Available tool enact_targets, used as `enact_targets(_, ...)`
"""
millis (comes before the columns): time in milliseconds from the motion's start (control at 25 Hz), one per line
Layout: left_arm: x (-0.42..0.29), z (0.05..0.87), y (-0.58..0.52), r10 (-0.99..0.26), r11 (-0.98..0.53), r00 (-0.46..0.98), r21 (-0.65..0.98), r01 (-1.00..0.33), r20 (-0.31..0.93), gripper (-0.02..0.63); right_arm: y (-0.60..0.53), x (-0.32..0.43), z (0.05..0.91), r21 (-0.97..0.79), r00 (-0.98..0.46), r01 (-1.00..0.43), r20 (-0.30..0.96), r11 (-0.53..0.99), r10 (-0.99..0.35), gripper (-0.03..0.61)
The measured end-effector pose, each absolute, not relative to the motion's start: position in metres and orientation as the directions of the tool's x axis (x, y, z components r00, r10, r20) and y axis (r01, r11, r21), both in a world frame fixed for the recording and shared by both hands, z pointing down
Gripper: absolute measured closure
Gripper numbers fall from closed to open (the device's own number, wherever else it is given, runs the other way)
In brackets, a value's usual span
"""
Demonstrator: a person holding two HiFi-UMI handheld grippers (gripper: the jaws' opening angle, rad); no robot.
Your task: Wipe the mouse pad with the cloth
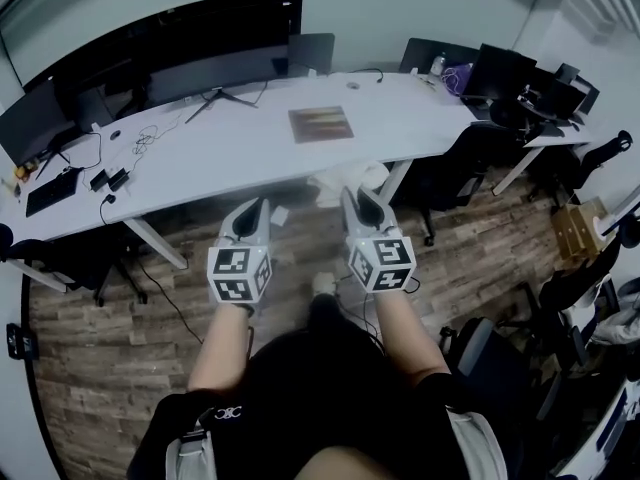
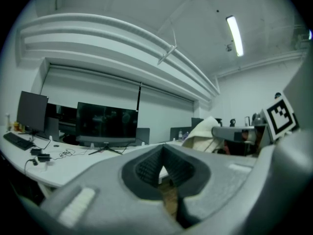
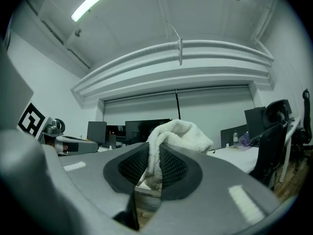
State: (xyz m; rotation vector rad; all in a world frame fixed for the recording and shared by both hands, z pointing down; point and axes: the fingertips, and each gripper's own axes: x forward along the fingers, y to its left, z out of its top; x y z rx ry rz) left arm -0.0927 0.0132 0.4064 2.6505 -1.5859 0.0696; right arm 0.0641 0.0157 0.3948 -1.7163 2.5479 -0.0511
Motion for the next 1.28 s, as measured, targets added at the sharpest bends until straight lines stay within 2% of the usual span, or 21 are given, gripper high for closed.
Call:
enact_targets(720,-0.037,0.407,-0.190,-0.877,-0.467,0.458,-0.038,-0.883,0.142,0.615,-0.193,0.103,0.395,-0.122,-0.415,-0.901,-0.030,0.415,-0.909,0.520)
enact_targets(1280,-0.061,0.414,-0.261,-0.886,-0.433,0.430,0.018,-0.901,0.172,0.615,-0.270,0.071,0.423,-0.124,-0.498,-0.865,0.103,0.486,-0.861,0.518)
